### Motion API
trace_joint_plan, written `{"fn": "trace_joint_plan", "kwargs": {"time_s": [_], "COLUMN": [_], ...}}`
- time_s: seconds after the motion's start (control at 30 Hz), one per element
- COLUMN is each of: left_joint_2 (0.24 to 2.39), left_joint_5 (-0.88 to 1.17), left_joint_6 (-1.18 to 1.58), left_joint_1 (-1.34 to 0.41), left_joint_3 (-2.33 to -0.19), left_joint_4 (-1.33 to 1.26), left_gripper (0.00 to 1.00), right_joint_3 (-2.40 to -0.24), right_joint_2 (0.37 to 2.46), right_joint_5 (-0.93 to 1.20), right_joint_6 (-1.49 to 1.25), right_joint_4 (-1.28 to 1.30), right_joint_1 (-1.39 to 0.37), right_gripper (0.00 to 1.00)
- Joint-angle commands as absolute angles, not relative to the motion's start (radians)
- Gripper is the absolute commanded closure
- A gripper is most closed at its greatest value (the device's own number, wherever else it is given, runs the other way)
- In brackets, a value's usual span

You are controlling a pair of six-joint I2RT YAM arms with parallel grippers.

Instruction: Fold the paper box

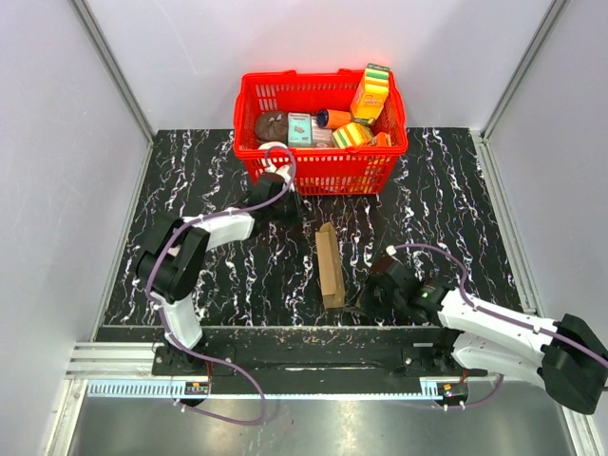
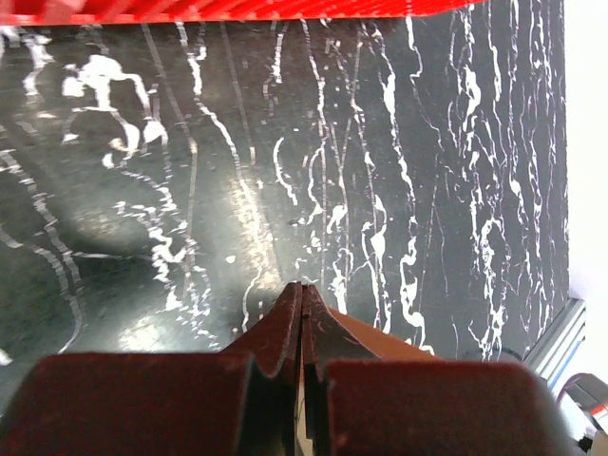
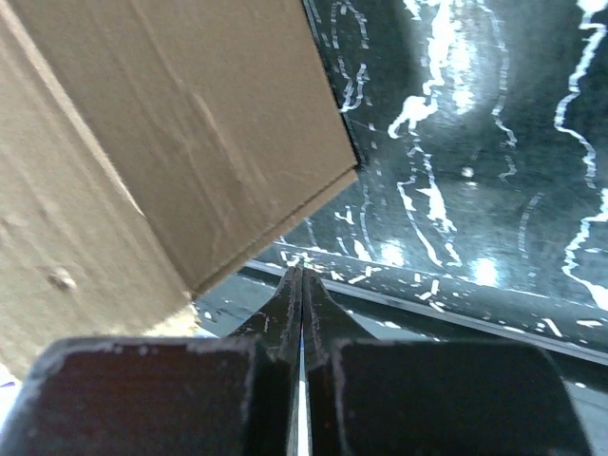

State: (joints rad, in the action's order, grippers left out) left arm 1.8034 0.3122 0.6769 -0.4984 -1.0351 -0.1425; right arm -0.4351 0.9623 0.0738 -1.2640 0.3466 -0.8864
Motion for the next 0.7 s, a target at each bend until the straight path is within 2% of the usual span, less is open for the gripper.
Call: {"fn": "trace_joint_plan", "kwargs": {"time_s": [0.0,0.27,0.67], "left_joint_2": [1.861,1.849,1.718], "left_joint_5": [0.405,0.408,0.321], "left_joint_6": [0.664,0.669,0.653], "left_joint_1": [-0.535,-0.552,-0.552], "left_joint_3": [-1.117,-1.048,-0.858], "left_joint_4": [-0.189,-0.192,-0.132], "left_gripper": [1.00,1.00,1.00], "right_joint_3": [-0.431,-0.414,-0.413], "right_joint_2": [1.000,1.012,0.974], "right_joint_5": [0.087,0.060,-0.018], "right_joint_6": [-1.348,-1.385,-1.381], "right_joint_4": [0.183,0.140,0.190], "right_joint_1": [-0.902,-0.900,-0.903], "right_gripper": [1.00,1.00,1.00]}}
